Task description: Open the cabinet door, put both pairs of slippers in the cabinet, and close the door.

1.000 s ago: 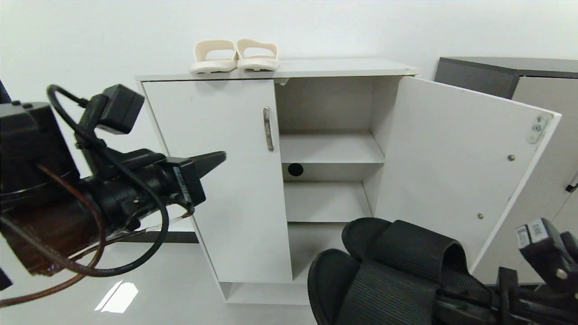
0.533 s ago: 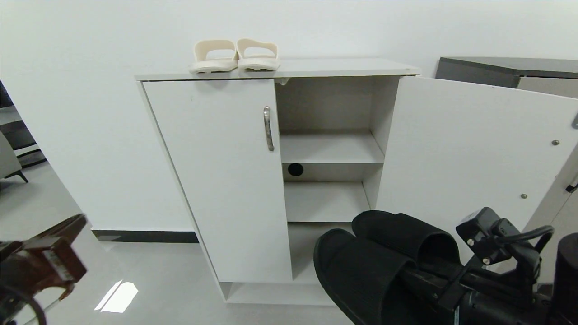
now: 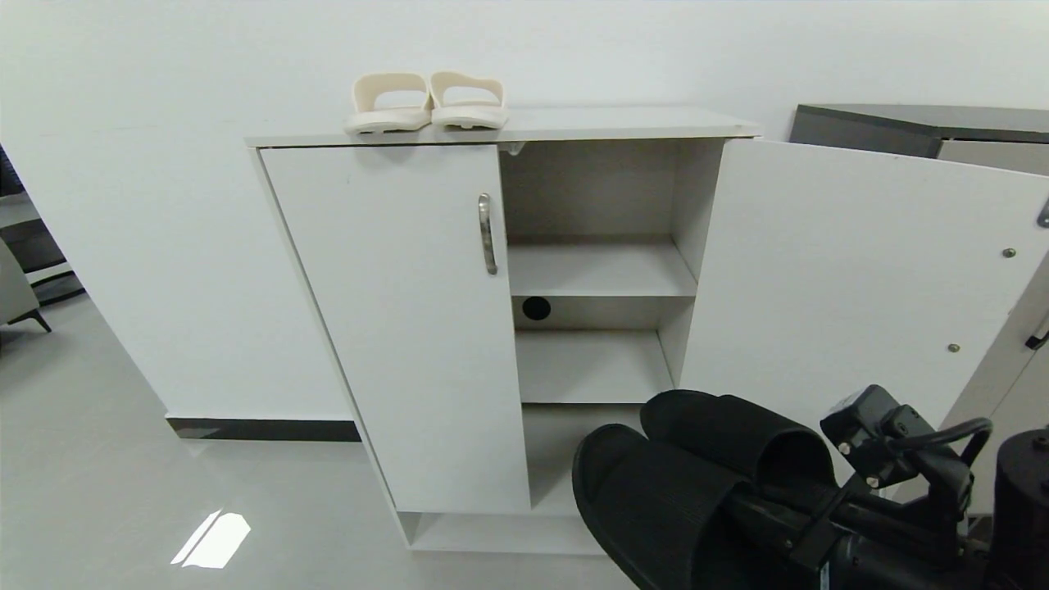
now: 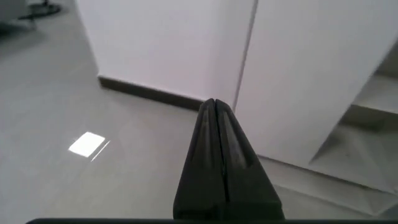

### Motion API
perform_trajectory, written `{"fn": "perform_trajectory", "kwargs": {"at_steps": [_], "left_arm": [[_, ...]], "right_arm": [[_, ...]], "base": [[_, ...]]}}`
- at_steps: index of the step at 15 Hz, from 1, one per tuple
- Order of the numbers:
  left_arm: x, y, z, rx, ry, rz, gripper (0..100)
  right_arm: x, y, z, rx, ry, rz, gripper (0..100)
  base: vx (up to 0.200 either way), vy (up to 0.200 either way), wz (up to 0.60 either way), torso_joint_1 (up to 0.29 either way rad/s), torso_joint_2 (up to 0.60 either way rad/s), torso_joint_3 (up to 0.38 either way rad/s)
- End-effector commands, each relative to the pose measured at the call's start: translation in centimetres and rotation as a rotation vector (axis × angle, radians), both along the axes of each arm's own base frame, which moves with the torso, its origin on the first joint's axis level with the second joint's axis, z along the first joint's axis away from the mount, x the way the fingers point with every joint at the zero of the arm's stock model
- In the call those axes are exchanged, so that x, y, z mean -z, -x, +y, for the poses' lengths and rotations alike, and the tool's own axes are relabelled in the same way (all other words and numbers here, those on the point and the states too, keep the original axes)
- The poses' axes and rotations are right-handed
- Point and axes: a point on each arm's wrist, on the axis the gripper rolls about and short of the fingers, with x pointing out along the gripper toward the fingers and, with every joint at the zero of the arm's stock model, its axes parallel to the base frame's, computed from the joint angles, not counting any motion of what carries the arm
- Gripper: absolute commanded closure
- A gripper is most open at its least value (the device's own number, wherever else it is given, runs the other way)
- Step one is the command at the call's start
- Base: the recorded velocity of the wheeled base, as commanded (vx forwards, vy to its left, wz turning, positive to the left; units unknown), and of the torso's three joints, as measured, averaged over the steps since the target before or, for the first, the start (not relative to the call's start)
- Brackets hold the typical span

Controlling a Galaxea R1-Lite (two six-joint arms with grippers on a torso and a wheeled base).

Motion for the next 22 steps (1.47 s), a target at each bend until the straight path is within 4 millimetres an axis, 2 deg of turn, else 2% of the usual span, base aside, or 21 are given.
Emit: {"fn": "perform_trajectory", "kwargs": {"at_steps": [1,4,7,8,10,11,14,16,18,20,22], "left_arm": [[1.2,1.3,-0.2,0.154,-0.032,-0.118,100],[1.6,1.4,-0.8,0.429,-0.043,-0.079,100],[1.5,1.4,-0.9,0.435,-0.077,-0.086,100],[1.5,1.3,-0.9,0.433,-0.064,-0.086,100],[1.5,1.3,-0.8,0.428,-0.035,-0.089,100],[1.5,1.3,-0.8,0.427,-0.035,-0.089,100],[1.5,1.3,-0.8,0.428,-0.037,-0.089,100],[1.5,1.3,-0.8,0.428,-0.037,-0.089,100],[1.5,1.3,-0.8,0.429,-0.044,-0.088,100],[1.5,1.3,-0.8,0.429,-0.048,-0.088,100],[1.5,1.3,-0.8,0.429,-0.048,-0.088,100]], "right_arm": [[0.2,0.0,0.1,-0.004,0.008,0.007,100],[0.9,-0.2,0.3,-0.006,0.028,0.028,100],[1.1,-0.2,0.6,-0.009,0.018,0.051,100],[1.7,-0.6,1.6,-0.007,0.014,0.093,100],[3.4,-2.0,3.7,0.038,-0.008,0.192,100],[5.4,-3.5,5.6,0.095,-0.044,0.262,100],[9.6,-7.0,9.4,0.294,-0.045,0.201,100],[10.6,-8.8,11.2,0.402,-0.036,0.138,100],[11.1,-10.1,12.0,0.497,0.013,0.073,100],[10.7,-11.7,12.9,0.551,0.002,0.020,100],[11.2,-12.8,13.0,0.596,0.036,-0.010,100]], "base": [[0.000,0.000,0.00,0.000,0.00,0.000],[0.000,0.000,0.00,0.000,0.00,0.000],[0.000,0.000,0.00,0.000,0.00,0.000],[0.000,0.000,0.00,0.000,0.00,0.000],[0.000,0.000,0.00,0.000,0.00,0.000],[0.000,0.000,0.00,0.000,0.00,0.000],[0.000,0.000,0.00,0.000,0.00,0.000],[0.000,0.000,0.00,0.000,0.00,0.000],[0.000,0.000,0.00,0.000,0.00,0.000],[0.000,0.000,0.00,0.000,0.00,0.000],[0.000,0.000,0.00,0.000,0.00,0.000]]}}
